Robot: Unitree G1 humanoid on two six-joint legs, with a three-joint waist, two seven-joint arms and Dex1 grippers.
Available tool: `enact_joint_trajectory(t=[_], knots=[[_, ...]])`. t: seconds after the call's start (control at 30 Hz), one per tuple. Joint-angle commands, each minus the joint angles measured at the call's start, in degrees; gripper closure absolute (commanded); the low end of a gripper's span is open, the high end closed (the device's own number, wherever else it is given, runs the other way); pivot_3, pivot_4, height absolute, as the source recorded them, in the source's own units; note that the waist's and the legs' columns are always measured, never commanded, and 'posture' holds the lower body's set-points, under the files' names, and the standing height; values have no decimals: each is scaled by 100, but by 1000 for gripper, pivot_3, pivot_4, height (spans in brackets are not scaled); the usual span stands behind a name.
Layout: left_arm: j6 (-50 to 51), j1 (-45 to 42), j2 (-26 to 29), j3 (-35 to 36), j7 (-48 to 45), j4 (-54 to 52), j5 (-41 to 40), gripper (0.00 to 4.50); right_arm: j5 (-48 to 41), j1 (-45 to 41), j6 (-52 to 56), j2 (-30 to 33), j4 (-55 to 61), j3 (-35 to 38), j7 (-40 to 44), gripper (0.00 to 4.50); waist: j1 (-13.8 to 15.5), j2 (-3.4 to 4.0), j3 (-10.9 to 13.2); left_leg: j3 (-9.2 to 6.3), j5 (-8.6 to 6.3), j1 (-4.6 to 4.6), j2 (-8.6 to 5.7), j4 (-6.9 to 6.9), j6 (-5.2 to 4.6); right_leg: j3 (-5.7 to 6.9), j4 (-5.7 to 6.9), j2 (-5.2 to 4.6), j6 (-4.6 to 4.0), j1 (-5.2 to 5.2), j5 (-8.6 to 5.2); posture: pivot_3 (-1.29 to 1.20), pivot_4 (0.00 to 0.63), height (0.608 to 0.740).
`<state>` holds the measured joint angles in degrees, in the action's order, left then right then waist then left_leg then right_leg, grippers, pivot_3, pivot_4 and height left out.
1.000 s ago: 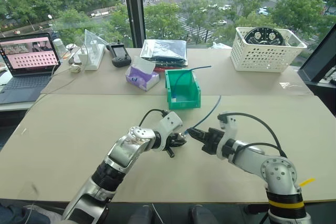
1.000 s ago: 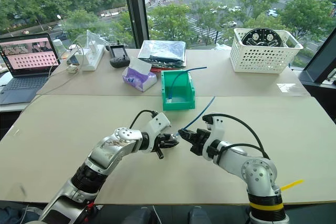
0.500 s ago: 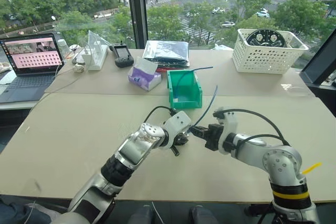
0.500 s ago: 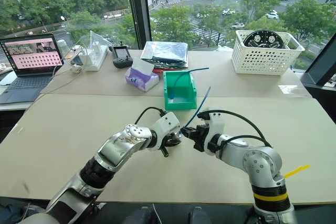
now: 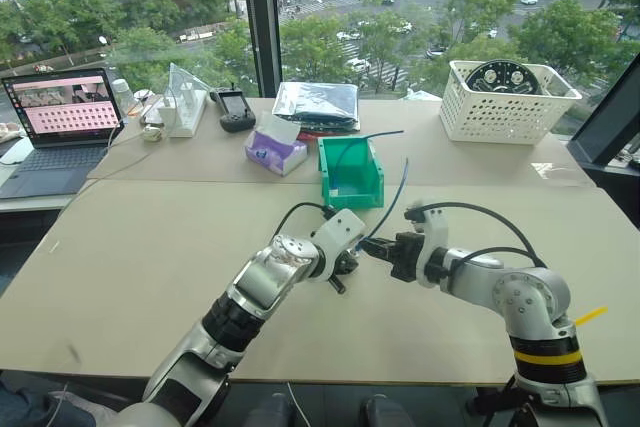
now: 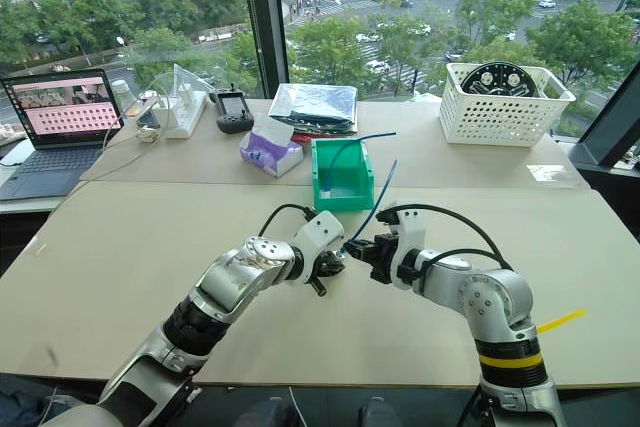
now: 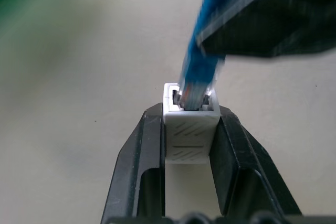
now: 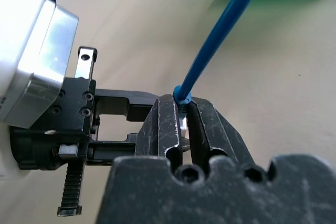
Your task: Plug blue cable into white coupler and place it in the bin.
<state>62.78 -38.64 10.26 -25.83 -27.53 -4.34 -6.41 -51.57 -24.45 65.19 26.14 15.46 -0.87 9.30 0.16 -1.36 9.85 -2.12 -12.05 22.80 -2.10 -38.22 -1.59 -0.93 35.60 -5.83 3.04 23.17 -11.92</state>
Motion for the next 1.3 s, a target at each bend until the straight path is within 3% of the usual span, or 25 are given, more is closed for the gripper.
enact_joint_trajectory(t=[0.03, 0.5, 0.73, 1.3], knots=[[-111, -164, -113, 398, 413, -90, 161, 3835, 254, 163, 339, 74, -13, -867, 563, 4500, 3, -1, -1, 0, 0, 1, -1, 0, 0, 0, -3, 0, 0, 0, 0, 0, 150, 740], [-83, -127, -177, 488, 479, -187, 89, 3835, 1131, 523, 203, 83, -439, -1195, 1469, 4500, 2, -1, -36, -10, -1, 5, 1, 3, 1, 7, -38, 2, 11, -8, 7, 0, 150, 740], [-90, -81, -177, 537, 598, -190, 137, 3835, 1044, 596, 472, -120, -793, -949, 1821, 4500, -2, 0, -65, -13, -1, 2, 1, 14, 1, 10, -52, 1, 12, -15, 7, 0, 150, 740], [-204, -30, -320, 566, 690, -80, 141, 3835, 1950, 502, 74, 590, -993, -2033, 2948, 4500, 61, 0, -104, -34, -7, -1, -25, 29, 3, 29, -71, -28, 37, -39, -10, 0, 150, 740]])
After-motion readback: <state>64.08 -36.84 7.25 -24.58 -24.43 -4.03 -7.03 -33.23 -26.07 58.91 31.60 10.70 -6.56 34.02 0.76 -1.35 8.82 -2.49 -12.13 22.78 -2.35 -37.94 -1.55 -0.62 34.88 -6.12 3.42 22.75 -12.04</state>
